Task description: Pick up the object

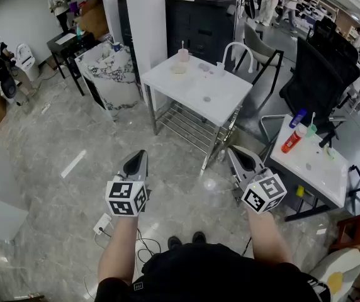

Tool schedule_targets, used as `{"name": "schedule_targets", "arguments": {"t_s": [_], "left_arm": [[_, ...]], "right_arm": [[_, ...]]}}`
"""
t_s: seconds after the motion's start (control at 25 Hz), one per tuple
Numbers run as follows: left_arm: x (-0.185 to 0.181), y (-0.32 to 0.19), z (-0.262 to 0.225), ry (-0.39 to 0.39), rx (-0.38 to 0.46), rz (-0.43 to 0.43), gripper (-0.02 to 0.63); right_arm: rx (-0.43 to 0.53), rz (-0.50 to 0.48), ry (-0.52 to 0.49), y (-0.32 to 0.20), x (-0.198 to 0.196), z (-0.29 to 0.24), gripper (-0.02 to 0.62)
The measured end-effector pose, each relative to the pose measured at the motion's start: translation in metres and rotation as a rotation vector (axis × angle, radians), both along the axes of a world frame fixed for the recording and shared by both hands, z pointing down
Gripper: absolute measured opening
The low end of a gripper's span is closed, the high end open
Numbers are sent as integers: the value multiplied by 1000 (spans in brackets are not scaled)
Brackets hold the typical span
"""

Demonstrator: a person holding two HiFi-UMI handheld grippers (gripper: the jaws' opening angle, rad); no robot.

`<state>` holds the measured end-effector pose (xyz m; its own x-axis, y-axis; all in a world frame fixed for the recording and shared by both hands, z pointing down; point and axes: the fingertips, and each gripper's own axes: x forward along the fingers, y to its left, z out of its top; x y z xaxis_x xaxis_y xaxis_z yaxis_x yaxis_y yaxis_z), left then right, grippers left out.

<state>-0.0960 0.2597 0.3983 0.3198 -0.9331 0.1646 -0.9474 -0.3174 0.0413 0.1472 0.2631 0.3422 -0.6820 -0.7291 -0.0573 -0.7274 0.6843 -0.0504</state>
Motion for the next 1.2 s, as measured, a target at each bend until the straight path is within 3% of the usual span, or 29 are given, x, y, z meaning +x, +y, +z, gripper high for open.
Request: {"name": "schedule_targets", "arguments": {"t_s": [0.32, 1.12, 1.2], "left_arm": [[8, 12, 13, 53, -26, -9, 8], [15, 0, 5, 15, -9, -8, 11], [16, 0, 8, 18, -20, -5, 44]], "right_arm": [[-31, -10, 11, 6, 11, 15, 11], [-37, -27, 31, -2, 23, 18, 13], [-45, -25, 28, -3, 24, 21, 14]]}}
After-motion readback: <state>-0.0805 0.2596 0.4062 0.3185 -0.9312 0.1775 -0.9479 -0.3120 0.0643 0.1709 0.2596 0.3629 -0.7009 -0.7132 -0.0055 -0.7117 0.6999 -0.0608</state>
